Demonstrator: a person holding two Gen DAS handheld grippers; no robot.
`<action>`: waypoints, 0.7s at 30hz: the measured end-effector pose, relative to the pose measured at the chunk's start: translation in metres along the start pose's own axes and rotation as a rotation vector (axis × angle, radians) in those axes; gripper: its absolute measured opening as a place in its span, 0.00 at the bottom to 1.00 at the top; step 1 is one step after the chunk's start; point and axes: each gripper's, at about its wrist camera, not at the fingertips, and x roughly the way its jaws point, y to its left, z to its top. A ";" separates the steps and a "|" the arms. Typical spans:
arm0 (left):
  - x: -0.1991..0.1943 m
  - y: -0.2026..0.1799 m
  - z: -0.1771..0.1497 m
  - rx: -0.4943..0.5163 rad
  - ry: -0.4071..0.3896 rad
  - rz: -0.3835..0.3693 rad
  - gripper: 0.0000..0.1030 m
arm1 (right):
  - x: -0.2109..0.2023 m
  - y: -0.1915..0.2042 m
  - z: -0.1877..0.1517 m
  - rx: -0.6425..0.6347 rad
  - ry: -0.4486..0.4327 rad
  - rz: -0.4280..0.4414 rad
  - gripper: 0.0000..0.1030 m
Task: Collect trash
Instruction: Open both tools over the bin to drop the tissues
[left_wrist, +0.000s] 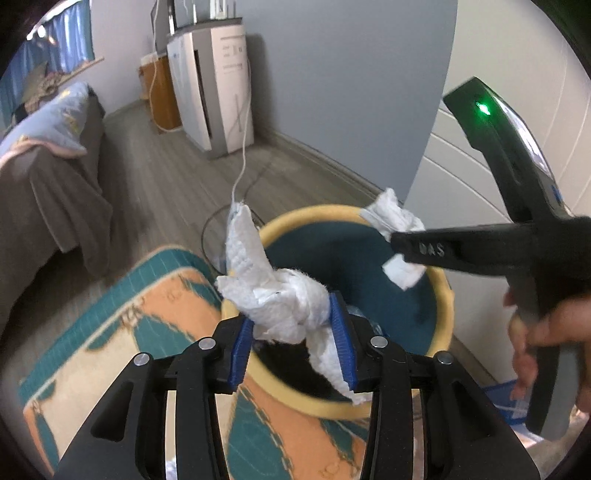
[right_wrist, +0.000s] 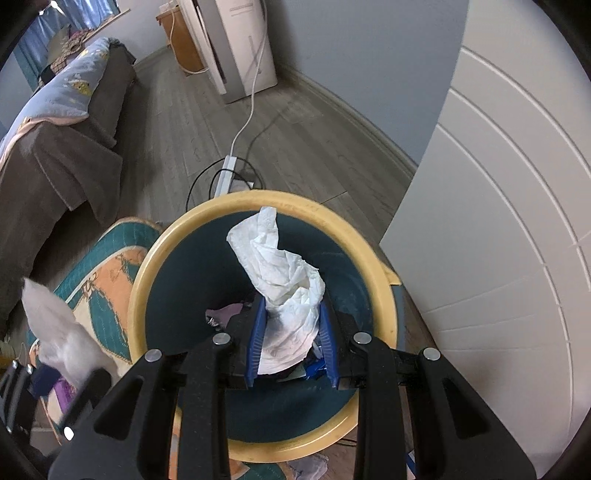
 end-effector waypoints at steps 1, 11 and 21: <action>0.001 0.001 0.002 0.003 -0.002 0.004 0.41 | -0.001 -0.001 0.001 0.003 -0.003 0.002 0.26; -0.002 0.021 -0.005 -0.042 -0.010 0.060 0.77 | 0.002 0.008 0.000 -0.022 0.005 0.000 0.49; -0.021 0.053 -0.028 -0.103 0.000 0.141 0.91 | -0.004 0.030 -0.001 -0.054 -0.001 0.027 0.94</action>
